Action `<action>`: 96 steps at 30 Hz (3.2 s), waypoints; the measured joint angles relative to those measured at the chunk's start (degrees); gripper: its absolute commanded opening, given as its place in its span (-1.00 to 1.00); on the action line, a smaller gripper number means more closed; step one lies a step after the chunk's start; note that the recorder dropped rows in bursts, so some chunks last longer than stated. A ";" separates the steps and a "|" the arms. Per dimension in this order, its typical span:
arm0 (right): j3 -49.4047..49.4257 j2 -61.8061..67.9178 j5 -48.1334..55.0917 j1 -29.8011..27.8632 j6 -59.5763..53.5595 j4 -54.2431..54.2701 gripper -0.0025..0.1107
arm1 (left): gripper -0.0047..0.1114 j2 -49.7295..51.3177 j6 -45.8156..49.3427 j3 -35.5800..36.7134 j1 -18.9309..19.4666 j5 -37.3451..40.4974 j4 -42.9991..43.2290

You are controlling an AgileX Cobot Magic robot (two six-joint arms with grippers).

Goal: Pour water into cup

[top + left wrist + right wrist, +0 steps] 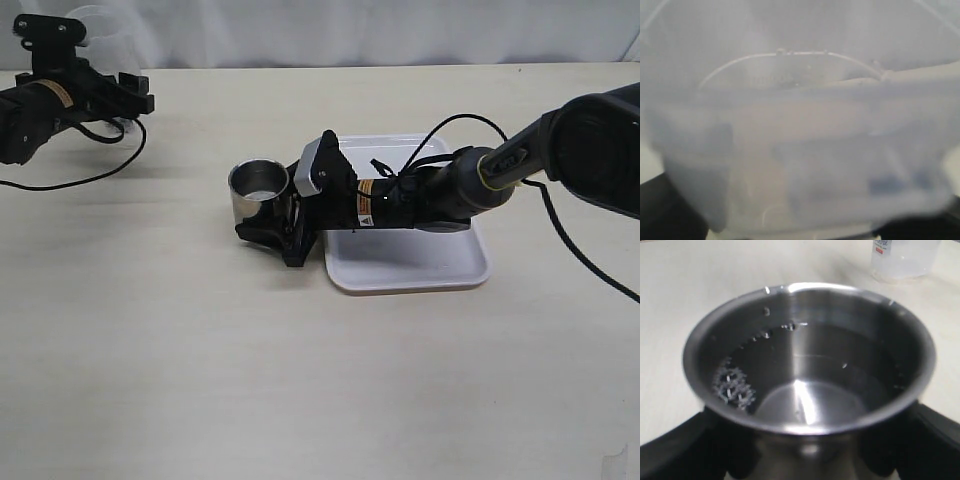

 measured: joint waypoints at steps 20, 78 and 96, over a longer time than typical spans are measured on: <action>0.00 0.00 0.00 0.00 0.00 0.00 -0.88 | 0.80 0.00 0.00 0.00 0.00 1.94 0.83; 0.00 0.00 0.00 0.00 0.00 0.00 -0.88 | 0.80 -94.28 -2.95 40.62 0.00 19.71 -2.54; 0.00 0.00 0.00 0.00 0.10 -0.22 -0.88 | 0.80 -103.48 -2.95 40.62 0.00 19.84 -2.54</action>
